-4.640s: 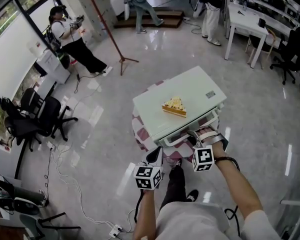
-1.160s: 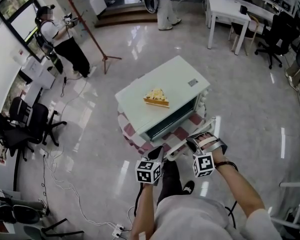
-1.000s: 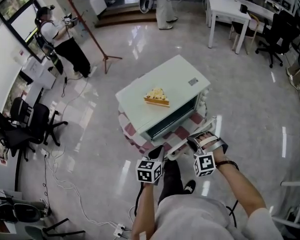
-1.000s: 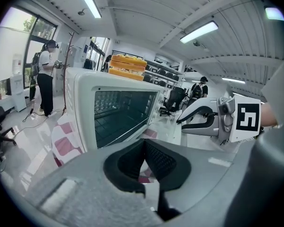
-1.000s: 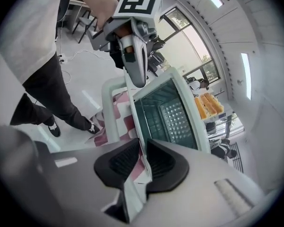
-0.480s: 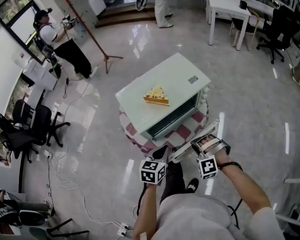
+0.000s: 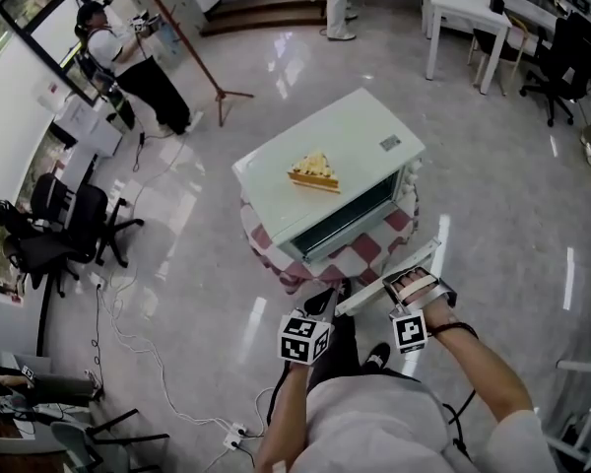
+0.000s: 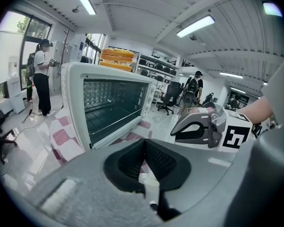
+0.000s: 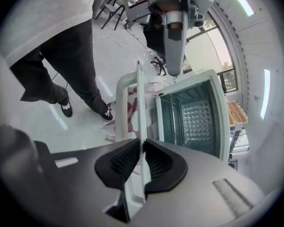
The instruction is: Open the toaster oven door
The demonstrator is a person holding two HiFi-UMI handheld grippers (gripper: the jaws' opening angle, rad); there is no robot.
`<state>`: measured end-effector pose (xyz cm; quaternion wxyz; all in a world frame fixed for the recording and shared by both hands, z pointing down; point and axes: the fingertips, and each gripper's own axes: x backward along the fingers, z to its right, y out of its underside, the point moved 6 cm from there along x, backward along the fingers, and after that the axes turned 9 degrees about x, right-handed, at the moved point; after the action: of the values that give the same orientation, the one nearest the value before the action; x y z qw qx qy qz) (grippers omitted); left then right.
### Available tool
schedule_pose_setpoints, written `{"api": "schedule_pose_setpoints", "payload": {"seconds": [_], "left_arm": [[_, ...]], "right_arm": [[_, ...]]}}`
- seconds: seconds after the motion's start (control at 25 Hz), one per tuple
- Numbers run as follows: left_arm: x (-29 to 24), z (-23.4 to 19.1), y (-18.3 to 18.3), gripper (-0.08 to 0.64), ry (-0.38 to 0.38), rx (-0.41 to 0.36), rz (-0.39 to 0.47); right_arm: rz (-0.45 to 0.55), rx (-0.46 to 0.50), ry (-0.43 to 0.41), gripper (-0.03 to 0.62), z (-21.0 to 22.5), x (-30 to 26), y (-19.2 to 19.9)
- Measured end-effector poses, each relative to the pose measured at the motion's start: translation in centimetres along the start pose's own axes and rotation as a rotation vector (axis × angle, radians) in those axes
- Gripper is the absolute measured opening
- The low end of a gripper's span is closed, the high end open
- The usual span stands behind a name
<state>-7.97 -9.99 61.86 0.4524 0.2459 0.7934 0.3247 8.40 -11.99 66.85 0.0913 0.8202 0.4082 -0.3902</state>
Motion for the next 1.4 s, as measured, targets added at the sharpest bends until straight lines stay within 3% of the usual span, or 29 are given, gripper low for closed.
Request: {"api": "schedule_pose_setpoints", "payload": {"seconds": [0.24,0.68,1.16,1.4], "left_arm": [[0.6,0.7,1.1,0.002,-0.024,0.010,-0.007],[0.2,1.8,1.8,0.002,-0.004,0.010,0.011],[0.6,-0.1,6.3,0.002,-0.041,0.042,-0.017],[-0.2,-0.6,7.9,0.002,-0.041,0.041,-0.054]], "right_arm": [[-0.002,0.017,-0.025,0.045,-2.3,-0.9,-0.3],[0.027,0.030,-0.037,0.060,-5.9,-3.1,-0.9],[0.056,-0.022,-0.023,0.078,-8.2,-5.1,-1.5],[0.042,0.021,-0.039,0.087,-9.5,-6.8,-1.6]]}}
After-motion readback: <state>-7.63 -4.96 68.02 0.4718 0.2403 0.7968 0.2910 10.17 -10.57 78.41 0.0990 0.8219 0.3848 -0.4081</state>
